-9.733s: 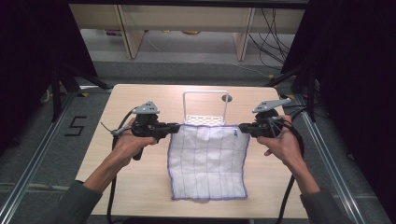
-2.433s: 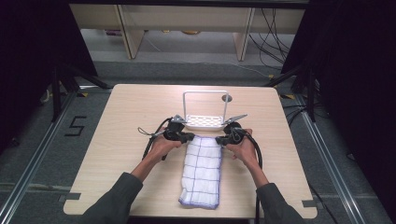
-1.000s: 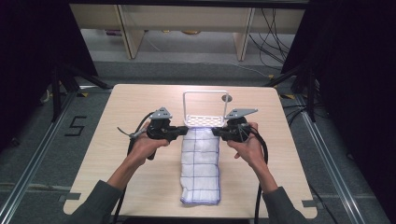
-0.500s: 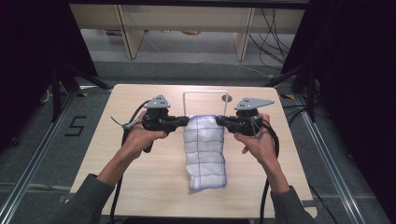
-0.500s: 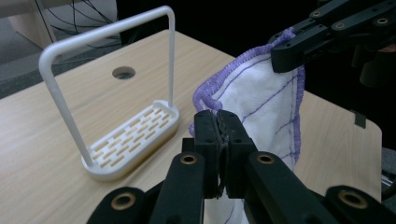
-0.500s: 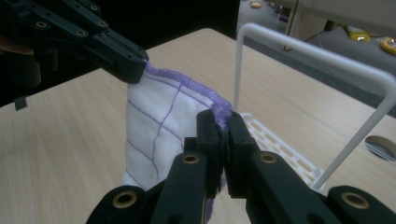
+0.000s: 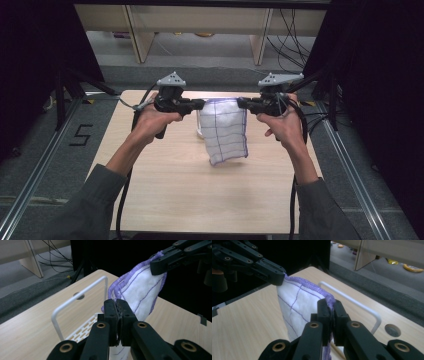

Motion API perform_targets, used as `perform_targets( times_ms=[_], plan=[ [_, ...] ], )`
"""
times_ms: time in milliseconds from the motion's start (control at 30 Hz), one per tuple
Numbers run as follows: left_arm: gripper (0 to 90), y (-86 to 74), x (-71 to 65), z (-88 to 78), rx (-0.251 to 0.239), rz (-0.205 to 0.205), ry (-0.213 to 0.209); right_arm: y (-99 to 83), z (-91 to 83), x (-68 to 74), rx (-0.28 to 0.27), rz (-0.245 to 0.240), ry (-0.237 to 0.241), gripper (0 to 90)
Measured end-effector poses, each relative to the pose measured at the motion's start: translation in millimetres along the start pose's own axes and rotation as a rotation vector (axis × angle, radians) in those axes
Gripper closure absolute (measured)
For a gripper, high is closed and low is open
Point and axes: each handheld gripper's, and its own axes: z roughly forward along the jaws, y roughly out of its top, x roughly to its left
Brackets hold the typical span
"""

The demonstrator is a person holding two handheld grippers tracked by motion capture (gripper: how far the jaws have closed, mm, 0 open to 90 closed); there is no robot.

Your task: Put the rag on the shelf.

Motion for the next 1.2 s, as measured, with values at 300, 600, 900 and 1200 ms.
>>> perform_targets(
  times_ms=[300, 600, 900, 1200],
  plan=[
    [87.1, 38.5, 17.3, 3.8, -0.046, 0.019, 0.081, 32.8, 5.3, -15.7, -0.050, 0.007, -0.050, 87.2],
    [87.0, 62.6, 26.8, 4.8, -0.079, 0.013, 0.103, 55.2, 12.0, -31.9, -0.075, 0.038, -0.082, 87.1],
    [86.9, 77.1, 37.0, 11.2, -0.098, 0.004, 0.152, 70.6, 20.5, -46.7, -0.101, 0.061, -0.101, 87.1],
    [86.8, 79.3, 55.0, 32.3, -0.125, -0.031, 0.168, 74.0, 39.1, -65.4, -0.104, 0.084, -0.133, 87.1]
  ],
)
